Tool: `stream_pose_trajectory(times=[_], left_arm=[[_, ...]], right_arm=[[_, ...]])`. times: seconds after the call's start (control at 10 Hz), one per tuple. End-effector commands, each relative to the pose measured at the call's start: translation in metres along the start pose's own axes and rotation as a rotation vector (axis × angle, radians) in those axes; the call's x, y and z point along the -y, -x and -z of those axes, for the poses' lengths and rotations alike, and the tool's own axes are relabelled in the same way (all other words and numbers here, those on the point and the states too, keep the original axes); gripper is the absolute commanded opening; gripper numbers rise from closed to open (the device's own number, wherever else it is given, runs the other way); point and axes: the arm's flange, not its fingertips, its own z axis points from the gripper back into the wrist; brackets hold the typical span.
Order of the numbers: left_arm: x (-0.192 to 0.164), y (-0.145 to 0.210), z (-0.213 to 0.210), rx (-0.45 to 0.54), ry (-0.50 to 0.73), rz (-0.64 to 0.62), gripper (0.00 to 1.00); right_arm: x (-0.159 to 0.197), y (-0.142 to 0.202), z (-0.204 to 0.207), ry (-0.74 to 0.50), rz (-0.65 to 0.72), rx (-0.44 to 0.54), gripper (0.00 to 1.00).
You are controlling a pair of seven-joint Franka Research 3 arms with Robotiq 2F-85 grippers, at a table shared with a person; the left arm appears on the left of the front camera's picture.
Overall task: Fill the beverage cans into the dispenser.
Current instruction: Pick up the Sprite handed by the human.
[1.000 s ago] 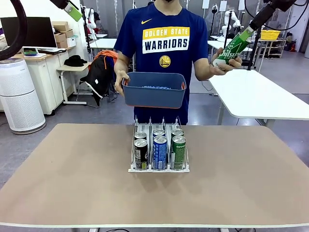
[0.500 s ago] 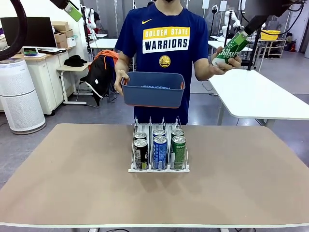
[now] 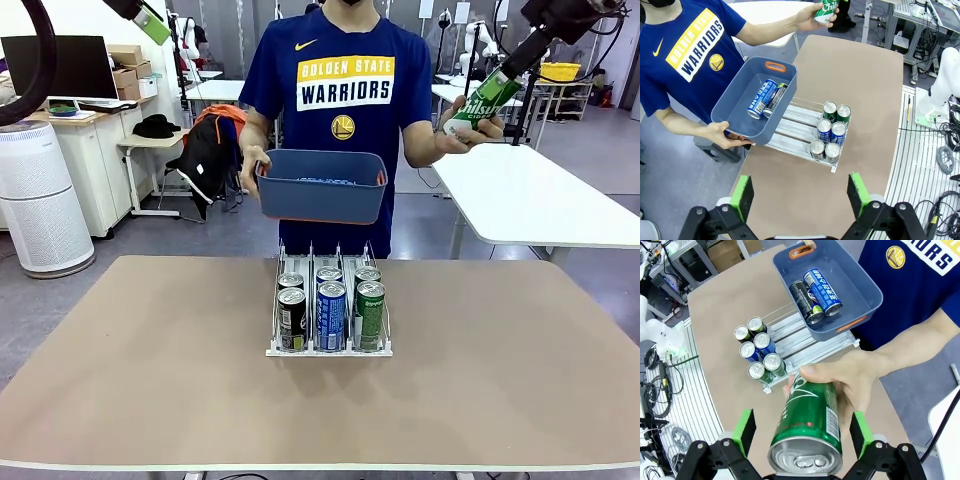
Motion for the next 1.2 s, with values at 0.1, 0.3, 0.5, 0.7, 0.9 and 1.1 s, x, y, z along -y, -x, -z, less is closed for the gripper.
stream_pose_trajectory(times=[0.1,0.3,0.5,0.7,0.9,1.1], left_arm=[[0.0006,0.0006,0.0009,-0.002,0.005,-0.001,1.00],[0.0006,0.0006,0.0009,-0.002,0.005,-0.001,1.00],[0.0006,0.0006,0.0009,-0.002,0.005,-0.001,1.00],[0.0006,0.0006,0.0009,-0.002,0.005,-0.001,1.00],[0.0006,0.0006,0.0009,-0.002,0.005,-0.001,1.00],[0.0006,0.0006,0.0009,-0.002,0.005,-0.001,1.00]], right_arm=[[0.0020,0.0044,0.0009,0.000,-0.004,0.003,1.00],[0.0009,0.0014,0.0009,-0.001,0.003,-0.001,1.00],[0.0009,0.0014,0.0009,-0.001,0.003,-0.001,1.00],[0.0009,0.0014,0.0009,-0.001,0.003,-0.001,1.00],[0.0009,0.0014,0.0009,-0.001,0.003,-0.001,1.00],[0.0009,0.0014,0.0009,-0.001,0.003,-0.001,1.00]])
